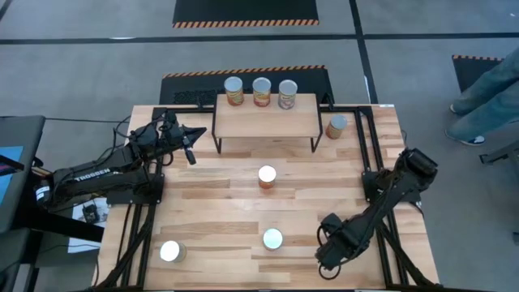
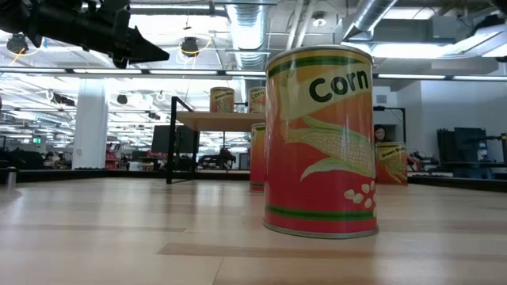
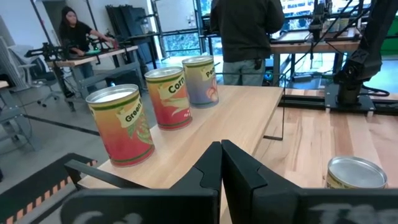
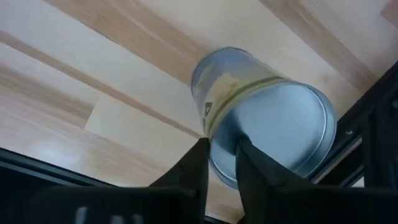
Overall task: Pick and place cans onto a shelf
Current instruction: Put the canned peas on the shelf
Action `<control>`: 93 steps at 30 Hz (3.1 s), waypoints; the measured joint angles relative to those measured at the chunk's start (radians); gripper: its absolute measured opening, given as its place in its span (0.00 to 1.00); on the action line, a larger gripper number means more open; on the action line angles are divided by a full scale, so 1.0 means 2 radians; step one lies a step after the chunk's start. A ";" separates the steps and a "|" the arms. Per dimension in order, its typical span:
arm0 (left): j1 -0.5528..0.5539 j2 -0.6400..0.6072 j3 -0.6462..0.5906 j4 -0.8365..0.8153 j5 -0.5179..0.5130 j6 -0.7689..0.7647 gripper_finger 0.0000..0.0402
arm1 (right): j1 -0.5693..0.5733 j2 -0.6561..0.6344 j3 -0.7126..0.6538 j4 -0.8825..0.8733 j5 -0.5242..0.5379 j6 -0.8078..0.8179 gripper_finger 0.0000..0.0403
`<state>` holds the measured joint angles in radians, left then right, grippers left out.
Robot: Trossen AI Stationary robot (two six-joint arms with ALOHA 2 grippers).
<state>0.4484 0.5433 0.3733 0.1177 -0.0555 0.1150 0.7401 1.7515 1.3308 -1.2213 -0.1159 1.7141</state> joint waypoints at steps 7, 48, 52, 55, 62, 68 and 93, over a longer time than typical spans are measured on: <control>0.000 0.000 0.000 0.000 0.000 -0.002 0.00 | -0.045 -0.031 -0.003 0.004 0.043 -0.088 0.02; 0.000 0.000 0.000 0.002 -0.012 0.010 0.00 | -0.636 0.066 0.391 -0.170 0.216 -1.018 0.02; 0.000 0.000 0.000 0.002 -0.012 0.010 0.00 | -0.641 0.069 0.389 -0.170 0.220 -1.024 0.02; 0.000 0.000 0.000 0.001 -0.012 0.011 0.00 | -0.643 0.067 0.390 -0.170 0.232 -1.035 0.02; 0.000 0.000 0.000 0.000 -0.012 0.011 0.00 | -0.653 0.068 0.390 -0.148 0.233 -1.063 0.02; 0.000 0.000 0.000 0.000 -0.012 0.011 0.00 | -0.658 0.068 0.390 -0.144 0.233 -1.086 0.06; 0.000 0.000 0.000 -0.003 -0.012 0.010 0.00 | -0.669 0.068 0.390 -0.117 0.235 -1.093 0.19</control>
<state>0.4485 0.5434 0.3729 0.1112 -0.0792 0.1352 -0.5987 1.8866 2.1101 -1.4562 0.3532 -0.4714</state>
